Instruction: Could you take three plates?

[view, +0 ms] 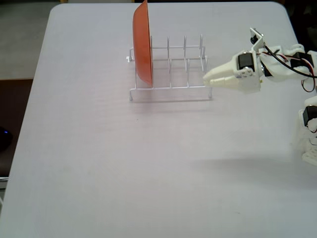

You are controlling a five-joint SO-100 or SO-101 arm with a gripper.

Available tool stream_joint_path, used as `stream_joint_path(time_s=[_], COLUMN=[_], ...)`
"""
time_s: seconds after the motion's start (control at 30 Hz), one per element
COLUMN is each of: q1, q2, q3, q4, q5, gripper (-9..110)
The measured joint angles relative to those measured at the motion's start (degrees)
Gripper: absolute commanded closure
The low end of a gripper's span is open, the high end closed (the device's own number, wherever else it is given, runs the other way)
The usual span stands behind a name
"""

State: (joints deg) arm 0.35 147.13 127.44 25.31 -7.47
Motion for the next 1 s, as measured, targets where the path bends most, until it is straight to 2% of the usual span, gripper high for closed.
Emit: stream_joint_path(time_s=[0.53, 1.0], q1=[3.96, 3.96], q2=[19.51, 35.24], q3=[25.05, 39.99], q4=[0.35, 4.75], q5=[0.88, 2.81], gripper=[102, 102])
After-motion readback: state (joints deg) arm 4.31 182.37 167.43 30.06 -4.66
